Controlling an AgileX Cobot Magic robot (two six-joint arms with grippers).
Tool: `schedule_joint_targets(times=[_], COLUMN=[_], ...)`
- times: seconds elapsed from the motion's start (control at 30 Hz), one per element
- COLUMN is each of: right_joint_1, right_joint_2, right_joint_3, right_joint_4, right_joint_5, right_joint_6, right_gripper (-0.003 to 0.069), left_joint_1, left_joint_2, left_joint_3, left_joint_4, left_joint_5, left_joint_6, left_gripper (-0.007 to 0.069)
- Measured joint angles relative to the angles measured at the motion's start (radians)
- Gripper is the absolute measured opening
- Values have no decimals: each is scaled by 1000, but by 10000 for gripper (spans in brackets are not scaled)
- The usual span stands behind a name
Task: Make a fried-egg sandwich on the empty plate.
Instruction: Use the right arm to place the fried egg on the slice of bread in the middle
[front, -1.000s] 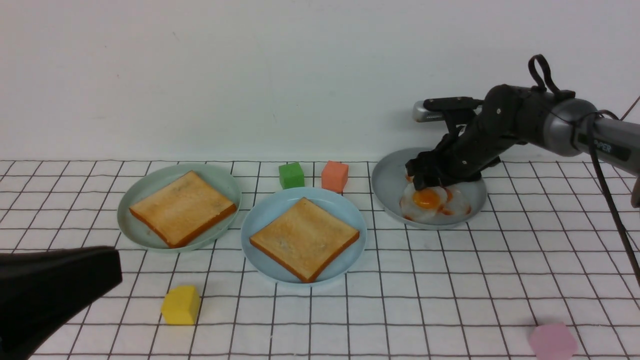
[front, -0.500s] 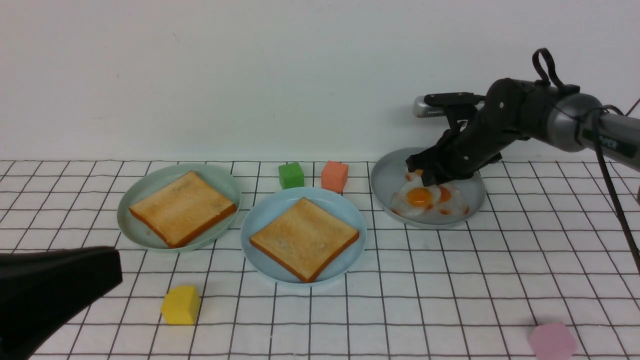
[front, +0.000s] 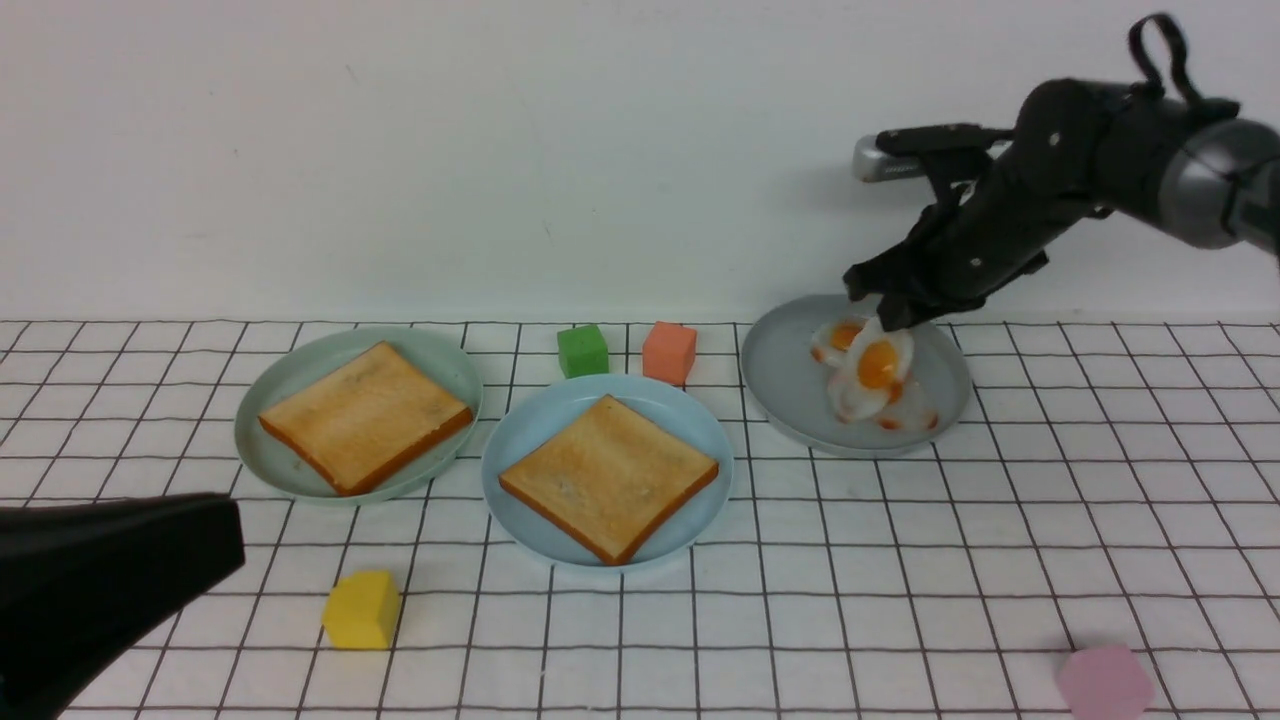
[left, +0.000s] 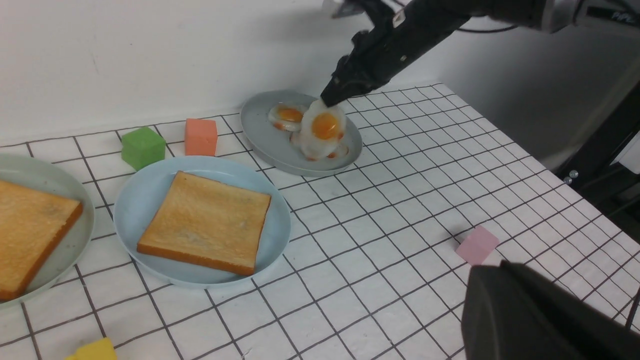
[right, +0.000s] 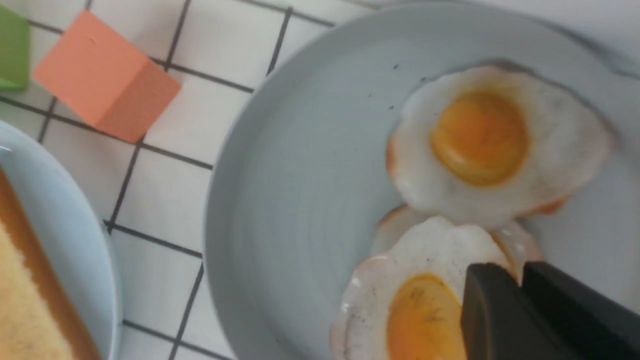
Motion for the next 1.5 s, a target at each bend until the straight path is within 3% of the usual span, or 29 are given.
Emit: schedule_joint_targets(times=[0.2, 0.4, 0.57, 0.87, 1.5], right_joint_1=[-17, 13, 107, 215, 222], right_joint_2=[-98, -196, -177, -44, 107], right_joint_3=[1, 1, 43, 52, 53], right_joint_4=[89, 413, 569, 666, 689], right_joint_5=[64, 210, 267, 133, -89], right_joint_6=[-59, -231, -303, -311, -311], right_gripper=[72, 72, 71, 71, 77], left_joint_1=[0, 0, 0, 0, 0], left_joint_2=[0, 0, 0, 0, 0], left_joint_3=[0, 0, 0, 0, 0], left_joint_4=[17, 55, 67, 72, 72], left_joint_5=[0, 0, 0, 0, 1], left_joint_6=[0, 0, 0, 0, 0], left_gripper=[-13, -13, -13, -13, -13])
